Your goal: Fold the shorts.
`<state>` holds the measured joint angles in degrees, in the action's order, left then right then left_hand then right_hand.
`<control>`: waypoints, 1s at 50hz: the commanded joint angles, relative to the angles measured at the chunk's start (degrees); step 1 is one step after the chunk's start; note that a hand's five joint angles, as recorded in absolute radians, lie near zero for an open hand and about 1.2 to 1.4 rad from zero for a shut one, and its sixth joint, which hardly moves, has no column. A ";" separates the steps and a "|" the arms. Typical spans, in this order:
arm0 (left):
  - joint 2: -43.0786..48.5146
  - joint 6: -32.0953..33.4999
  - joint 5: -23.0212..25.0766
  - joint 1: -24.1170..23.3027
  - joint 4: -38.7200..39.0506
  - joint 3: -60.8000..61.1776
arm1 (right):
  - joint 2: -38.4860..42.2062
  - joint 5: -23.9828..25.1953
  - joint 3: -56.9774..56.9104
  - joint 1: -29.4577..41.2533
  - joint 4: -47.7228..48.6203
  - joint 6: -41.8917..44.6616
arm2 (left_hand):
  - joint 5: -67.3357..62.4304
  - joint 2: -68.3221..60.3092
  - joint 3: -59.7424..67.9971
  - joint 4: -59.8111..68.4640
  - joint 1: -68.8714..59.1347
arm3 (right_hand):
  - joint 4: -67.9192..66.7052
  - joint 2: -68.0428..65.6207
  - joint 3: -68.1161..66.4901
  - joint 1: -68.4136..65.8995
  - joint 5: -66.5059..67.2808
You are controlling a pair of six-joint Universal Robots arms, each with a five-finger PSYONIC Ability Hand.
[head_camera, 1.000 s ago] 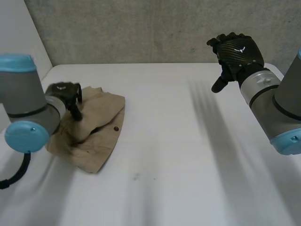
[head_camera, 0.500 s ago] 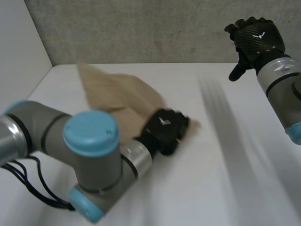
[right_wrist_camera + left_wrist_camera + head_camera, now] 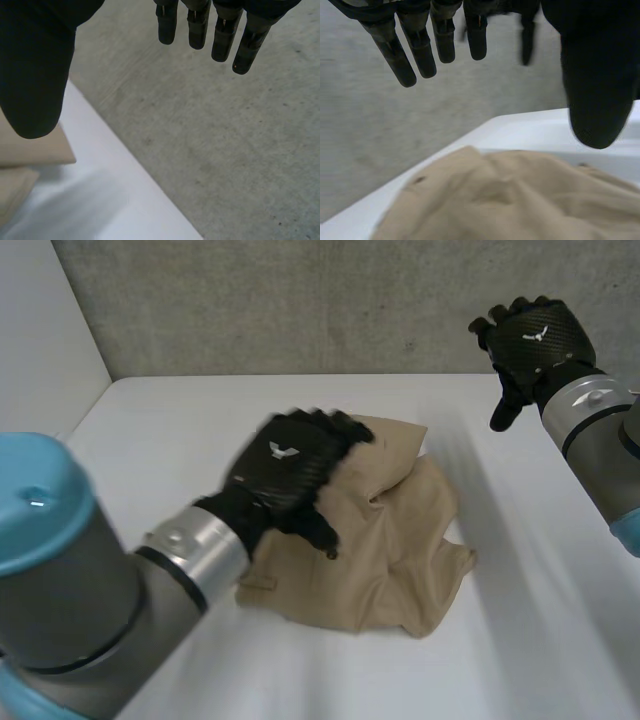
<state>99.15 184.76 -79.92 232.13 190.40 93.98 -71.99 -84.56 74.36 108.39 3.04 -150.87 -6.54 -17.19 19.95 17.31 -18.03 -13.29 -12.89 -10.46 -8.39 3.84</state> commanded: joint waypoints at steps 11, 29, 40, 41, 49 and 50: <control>-1.07 0.16 -10.79 7.10 -5.39 12.80 | 0.10 5.99 11.14 -0.46 -14.56 11.48 | -10.16 -9.50 6.75 9.38 -8.66 | -6.72 -7.12 -9.54 -11.62 6.17; 10.27 0.07 -5.95 6.49 6.03 14.48 | -0.34 5.64 32.60 -0.72 6.10 11.39 | -22.59 -21.94 19.19 21.82 -21.10 | -12.10 -12.51 -14.93 -17.01 11.55; 15.46 0.25 -6.30 6.40 8.24 13.08 | -0.25 6.08 32.43 -0.63 6.28 6.82 | -23.96 -23.30 20.55 23.18 -22.46 | -12.27 -12.67 -15.09 -17.17 11.72; 15.64 0.25 -6.30 6.40 8.76 12.90 | -0.16 6.08 32.43 -0.63 6.28 6.82 | -23.96 -23.30 20.55 23.18 -22.46 | -12.27 -12.67 -15.09 -17.17 11.72; 17.04 1.21 -6.39 6.58 11.75 12.11 | -0.16 6.08 32.34 -0.72 6.36 6.56 | -33.50 -32.84 30.09 32.73 -32.01 | -12.27 -12.67 -15.09 -17.17 11.72; 17.13 1.56 -6.30 6.58 11.93 12.02 | -0.16 6.08 32.34 -0.72 6.36 6.56 | -37.04 -36.38 33.63 36.26 -35.55 | -12.27 -12.67 -15.09 -17.17 11.72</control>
<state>115.30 185.17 -86.24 238.57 200.48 106.64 -72.17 -78.43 106.76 107.68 9.38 -144.31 -26.87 -37.28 37.21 37.27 -37.14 -21.10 -20.27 -21.14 -18.21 10.22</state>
